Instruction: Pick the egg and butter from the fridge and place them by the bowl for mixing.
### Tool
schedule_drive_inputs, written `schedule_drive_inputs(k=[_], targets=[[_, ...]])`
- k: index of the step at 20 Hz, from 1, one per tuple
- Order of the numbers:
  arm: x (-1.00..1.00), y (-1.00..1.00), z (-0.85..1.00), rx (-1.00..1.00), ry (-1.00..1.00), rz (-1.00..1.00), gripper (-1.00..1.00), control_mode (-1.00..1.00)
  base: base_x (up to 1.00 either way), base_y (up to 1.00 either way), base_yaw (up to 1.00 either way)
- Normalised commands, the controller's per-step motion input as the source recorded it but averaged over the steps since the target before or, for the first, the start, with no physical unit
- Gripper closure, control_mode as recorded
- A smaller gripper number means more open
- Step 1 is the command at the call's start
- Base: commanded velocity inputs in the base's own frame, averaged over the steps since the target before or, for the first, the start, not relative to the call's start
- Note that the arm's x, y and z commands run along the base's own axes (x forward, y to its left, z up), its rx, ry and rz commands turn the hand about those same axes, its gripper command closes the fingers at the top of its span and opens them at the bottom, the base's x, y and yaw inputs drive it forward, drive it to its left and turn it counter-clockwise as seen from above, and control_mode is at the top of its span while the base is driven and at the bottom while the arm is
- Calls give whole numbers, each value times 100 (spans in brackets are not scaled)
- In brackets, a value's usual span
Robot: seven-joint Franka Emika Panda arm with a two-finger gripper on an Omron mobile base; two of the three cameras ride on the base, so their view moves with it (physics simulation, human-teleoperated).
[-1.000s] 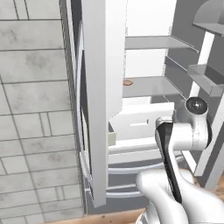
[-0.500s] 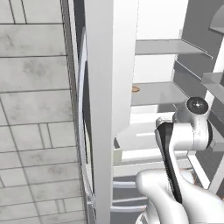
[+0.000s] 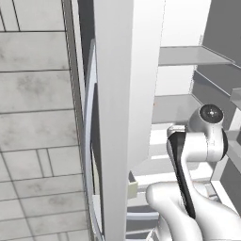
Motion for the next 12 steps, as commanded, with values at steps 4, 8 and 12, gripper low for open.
schedule_drive_inputs(k=[4, 8, 12], targets=[[0, 0, 0, 0, 0, 0, -100, 100, 56, 0, 2], [0, 0, 0, 0, 0, 0, -100, 100, 33, 0, 8], [3, 0, 33, 0, 0, 22, -100, -100, 6, 0, 4]])
